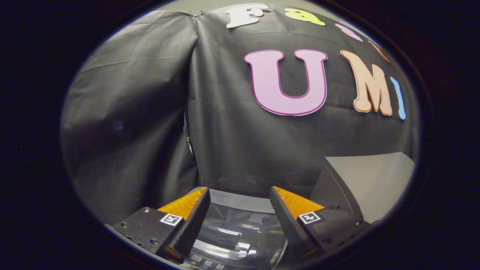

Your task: Put the clothes into the washing machine and then close the washing machine lid.

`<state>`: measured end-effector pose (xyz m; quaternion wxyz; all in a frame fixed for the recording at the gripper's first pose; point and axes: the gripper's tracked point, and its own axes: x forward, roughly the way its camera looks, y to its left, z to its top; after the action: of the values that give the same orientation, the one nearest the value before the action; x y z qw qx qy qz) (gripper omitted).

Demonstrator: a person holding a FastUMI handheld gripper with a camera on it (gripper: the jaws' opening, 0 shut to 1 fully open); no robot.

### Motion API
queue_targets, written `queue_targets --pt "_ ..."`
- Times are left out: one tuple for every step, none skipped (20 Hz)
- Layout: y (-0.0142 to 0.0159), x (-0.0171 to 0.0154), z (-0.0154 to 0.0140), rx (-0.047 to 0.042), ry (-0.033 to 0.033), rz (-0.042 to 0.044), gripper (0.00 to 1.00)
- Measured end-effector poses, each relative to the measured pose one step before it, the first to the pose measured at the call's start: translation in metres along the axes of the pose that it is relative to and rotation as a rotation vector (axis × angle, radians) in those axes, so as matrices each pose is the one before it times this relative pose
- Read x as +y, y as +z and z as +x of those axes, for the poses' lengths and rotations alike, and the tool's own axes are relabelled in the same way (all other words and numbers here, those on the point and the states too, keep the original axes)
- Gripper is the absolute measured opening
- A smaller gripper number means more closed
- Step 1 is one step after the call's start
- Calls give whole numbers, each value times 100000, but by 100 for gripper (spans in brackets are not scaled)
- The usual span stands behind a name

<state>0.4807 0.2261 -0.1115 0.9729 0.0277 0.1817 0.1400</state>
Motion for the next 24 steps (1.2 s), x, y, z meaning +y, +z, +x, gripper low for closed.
queue_targets --pt "339 -121 -253 -766 -35 -78 97" --pt "342 -208 -527 -990 -37 20 97" --pt "583 -291 -901 -1262 140 471 97" --pt "420 -249 -1061 -1015 475 746 97" --pt "537 -175 -1090 -1135 605 1078 97" --pt "628 -136 -631 -1394 179 612 97" --pt "833 -381 -796 -1845 -108 155 97" --pt "752 -625 -965 -2169 -323 -157 97" --pt "906 -471 -942 -2097 -337 -250 97" --pt "917 -500 -1034 -2064 -333 -244 97" --pt "901 -584 -1009 -1928 -348 -136 97" --pt "774 -553 -933 -1709 -392 -157 97" --pt "598 -651 -891 -1614 -253 118 97" --pt "698 -603 -1131 -1912 186 768 97" --pt "377 -458 -973 -1508 35 699 97" --pt "672 -649 -916 -1727 -186 509 97" --pt "345 -625 -1083 -1464 -342 286 97" --pt "234 -817 -1134 -982 -745 35 97" --pt "153 -798 -895 -1075 -960 -128 97" --pt "190 -909 -850 -1121 -477 89 97" --pt "68 -783 -818 -854 -852 123 97" --pt "-125 -915 -907 -736 -551 457 97" --pt "-58 -803 -1019 -904 -436 524 97" --pt "-80 -758 -1026 -1019 -376 219 97"
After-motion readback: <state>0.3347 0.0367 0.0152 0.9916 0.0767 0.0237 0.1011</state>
